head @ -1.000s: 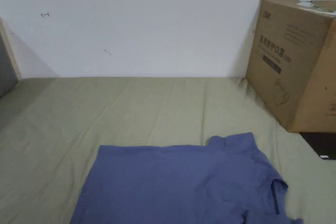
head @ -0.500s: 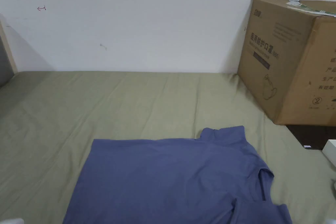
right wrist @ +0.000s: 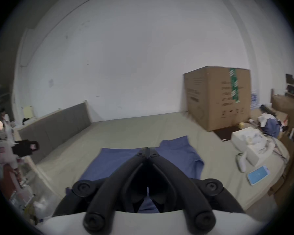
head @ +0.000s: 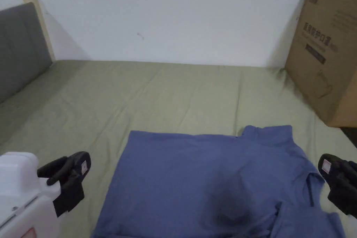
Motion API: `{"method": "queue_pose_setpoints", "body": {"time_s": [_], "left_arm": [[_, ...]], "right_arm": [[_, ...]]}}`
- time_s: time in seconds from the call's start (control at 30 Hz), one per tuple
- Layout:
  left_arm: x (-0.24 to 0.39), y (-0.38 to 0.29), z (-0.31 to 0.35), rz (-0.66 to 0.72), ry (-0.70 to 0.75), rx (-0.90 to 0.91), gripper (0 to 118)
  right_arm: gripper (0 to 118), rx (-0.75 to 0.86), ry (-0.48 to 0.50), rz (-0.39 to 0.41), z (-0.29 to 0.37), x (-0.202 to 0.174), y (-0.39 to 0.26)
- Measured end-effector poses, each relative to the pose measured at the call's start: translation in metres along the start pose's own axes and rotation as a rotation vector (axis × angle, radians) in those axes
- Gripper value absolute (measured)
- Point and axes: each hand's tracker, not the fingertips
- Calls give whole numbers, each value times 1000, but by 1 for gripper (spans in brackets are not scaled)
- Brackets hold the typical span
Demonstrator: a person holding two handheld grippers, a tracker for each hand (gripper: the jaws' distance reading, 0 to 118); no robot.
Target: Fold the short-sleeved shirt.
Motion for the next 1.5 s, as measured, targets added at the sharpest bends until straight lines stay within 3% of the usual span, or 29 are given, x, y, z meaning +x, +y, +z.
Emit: {"method": "queue_pose_setpoints", "body": {"time_s": [0.1, 0.2, 0.23, 0.33, 0.37, 0.47, 0.5, 0.6, 0.7, 0.77, 0.8, 0.87, 0.9, 0.93, 1.03, 1.2, 1.23, 1.27, 1.3, 1.33, 1.37, 1.47, 1.5], "left_arm": [[-10, -3, -28, -22, 33, -262, 0], [-36, -37, -80, 114, -25, -776, 0], [-46, -53, -86, 123, -76, -832, 0], [-51, -87, -108, 11, 4, -854, 0], [-57, -98, -108, -12, 25, -867, 5], [-67, -122, -126, 39, 26, -852, 110], [-69, -124, -124, 55, 30, -850, 116], [-76, -142, -141, 104, 31, -928, 115], [-77, -155, -141, 75, 59, -1009, 113], [-70, -157, -143, 20, 48, -964, 111], [-67, -153, -140, 1, 62, -946, 99], [-61, -142, -128, -74, 85, -898, 65], [-61, -142, -126, -93, 83, -883, 28], [-60, -139, -121, -79, 63, -862, 4], [-56, -126, -107, 40, 22, -758, 4], [-55, -113, -98, 82, 11, -679, 4], [-55, -111, -97, 84, 16, -674, 4], [-55, -110, -96, 83, 15, -670, 4], [-43, -107, -95, 80, 15, -665, 4], [-38, -107, -94, 76, 15, -664, 4], [-34, -107, -94, 63, 18, -666, 4], [-27, -106, -95, 29, 32, -672, 4], [-25, -107, -95, 23, 38, -676, 4]], "right_arm": [[0, -20, 8, 6, -3, -4, -2], [0, -95, 9, 71, -11, -6, -12], [0, -124, 7, 88, -13, -6, -16], [0, -176, 17, 102, -17, -6, -26], [0, -191, 18, 100, -18, -5, -29], [0, -242, 20, 81, -23, -2, -36], [0, -254, 16, 79, -26, -2, -38], [0, -286, 5, 79, -33, -1, -42], [0, -306, -1, 75, -38, 2, -47], [0, -319, -15, 73, -40, 8, -50], [0, -324, -24, 72, -39, 12, -51], [0, -346, -48, 51, -38, 27, -52], [0, -360, -49, 47, -37, 37, -53], [0, -368, -71, 54, -35, 47, -55], [0, -435, -148, 93, -34, 81, -62], [0, -714, -195, -27, -49, 147, -92], [10, -749, -201, -52, -50, 157, -100], [41, -787, -207, -73, -53, 164, -108], [103, -841, -218, -80, -57, 168, -117], [118, -891, -228, -68, -57, 170, -122], [112, -855, -198, -58, -58, 172, -121], [107, -983, -199, -40, -72, 169, -141], [93, -1010, -194, -51, -74, 170, -145]]}}
